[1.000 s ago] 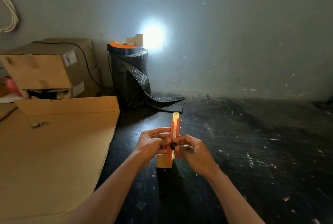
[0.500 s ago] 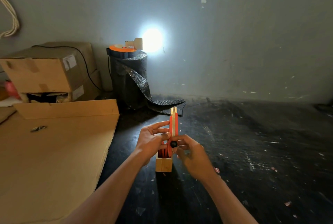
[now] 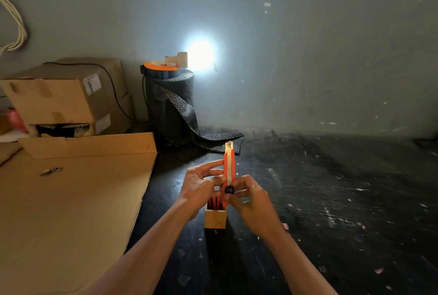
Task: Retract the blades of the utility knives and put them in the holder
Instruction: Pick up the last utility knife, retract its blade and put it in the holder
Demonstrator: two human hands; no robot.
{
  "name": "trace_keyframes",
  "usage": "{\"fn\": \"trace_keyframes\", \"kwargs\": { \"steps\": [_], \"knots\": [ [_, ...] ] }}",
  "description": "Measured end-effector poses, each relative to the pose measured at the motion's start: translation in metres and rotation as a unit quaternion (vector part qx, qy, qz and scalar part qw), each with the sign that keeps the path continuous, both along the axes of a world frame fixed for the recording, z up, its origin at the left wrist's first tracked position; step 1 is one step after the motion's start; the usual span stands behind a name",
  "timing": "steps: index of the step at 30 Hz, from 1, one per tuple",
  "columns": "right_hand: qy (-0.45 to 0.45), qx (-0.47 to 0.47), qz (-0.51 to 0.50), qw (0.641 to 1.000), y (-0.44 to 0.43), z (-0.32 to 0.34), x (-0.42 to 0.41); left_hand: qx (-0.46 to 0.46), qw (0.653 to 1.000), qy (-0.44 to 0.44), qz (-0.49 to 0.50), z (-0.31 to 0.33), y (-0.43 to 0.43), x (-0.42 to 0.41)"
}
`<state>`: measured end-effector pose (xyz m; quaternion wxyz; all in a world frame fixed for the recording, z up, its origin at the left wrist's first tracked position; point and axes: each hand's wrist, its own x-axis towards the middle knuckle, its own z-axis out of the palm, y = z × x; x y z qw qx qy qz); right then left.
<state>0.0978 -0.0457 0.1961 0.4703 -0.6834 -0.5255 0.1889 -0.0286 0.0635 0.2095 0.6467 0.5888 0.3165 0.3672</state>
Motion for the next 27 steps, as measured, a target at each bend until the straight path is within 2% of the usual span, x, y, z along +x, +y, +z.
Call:
{"fn": "trace_keyframes", "kwargs": {
  "steps": [4, 10, 17, 22, 27],
  "knots": [
    [0.013, 0.003, -0.014, 1.0, -0.001, -0.002, -0.002, 0.011, 1.0, 0.01, 0.002, -0.001, -0.003, 0.0],
    [-0.056, 0.006, 0.026, 0.998, -0.009, 0.002, 0.001, 0.004, 1.0, -0.003, -0.007, 0.004, -0.004, -0.003],
    [0.015, 0.012, -0.012, 1.0, -0.008, 0.001, -0.003, 0.017, 1.0, 0.012, -0.003, 0.004, -0.006, -0.002],
    [-0.023, 0.022, 0.025, 0.999, -0.012, 0.003, -0.002, 0.004, 1.0, -0.007, -0.006, 0.006, -0.007, -0.004],
    [-0.027, 0.011, 0.02, 0.999, -0.01, 0.001, 0.0, -0.036, 0.999, -0.019, -0.007, 0.008, -0.007, -0.004]
  ]
}}
